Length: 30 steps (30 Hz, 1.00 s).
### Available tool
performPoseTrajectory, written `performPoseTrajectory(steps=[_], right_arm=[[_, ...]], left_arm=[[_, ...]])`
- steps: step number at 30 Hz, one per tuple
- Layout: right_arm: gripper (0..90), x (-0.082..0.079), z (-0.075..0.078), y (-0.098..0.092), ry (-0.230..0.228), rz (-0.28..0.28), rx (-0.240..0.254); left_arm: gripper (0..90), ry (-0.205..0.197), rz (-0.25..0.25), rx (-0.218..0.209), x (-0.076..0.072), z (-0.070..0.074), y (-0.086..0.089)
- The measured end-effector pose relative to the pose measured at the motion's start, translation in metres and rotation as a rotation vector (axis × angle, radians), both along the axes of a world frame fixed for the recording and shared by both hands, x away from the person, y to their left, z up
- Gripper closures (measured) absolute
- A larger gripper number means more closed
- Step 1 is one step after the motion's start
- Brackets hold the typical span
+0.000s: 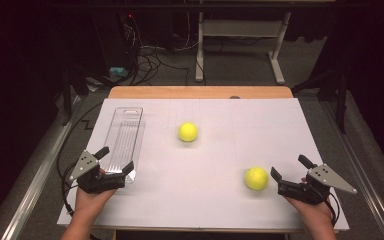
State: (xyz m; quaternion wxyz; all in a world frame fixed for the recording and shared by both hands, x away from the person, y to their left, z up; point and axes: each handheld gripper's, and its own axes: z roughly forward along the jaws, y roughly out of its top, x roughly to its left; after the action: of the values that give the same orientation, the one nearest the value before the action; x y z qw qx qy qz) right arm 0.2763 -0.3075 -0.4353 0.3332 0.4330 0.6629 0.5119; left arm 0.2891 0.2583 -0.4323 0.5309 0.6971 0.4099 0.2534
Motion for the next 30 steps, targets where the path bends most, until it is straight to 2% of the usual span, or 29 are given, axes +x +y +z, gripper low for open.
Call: performPoseTrajectory(steps=[14,30], right_arm=[[0.0,-0.0007,-0.0004,-0.0017,-0.002,-0.003,-0.006],[0.0,-0.0006,-0.0013,0.0004,0.000,0.006,-0.018]], left_arm=[[0.1,-0.010,0.013,-0.015,-0.0004,0.0002,-0.0002],[0.1,-0.003,-0.001,-0.020,-0.0001,-0.0002,-0.0016]])
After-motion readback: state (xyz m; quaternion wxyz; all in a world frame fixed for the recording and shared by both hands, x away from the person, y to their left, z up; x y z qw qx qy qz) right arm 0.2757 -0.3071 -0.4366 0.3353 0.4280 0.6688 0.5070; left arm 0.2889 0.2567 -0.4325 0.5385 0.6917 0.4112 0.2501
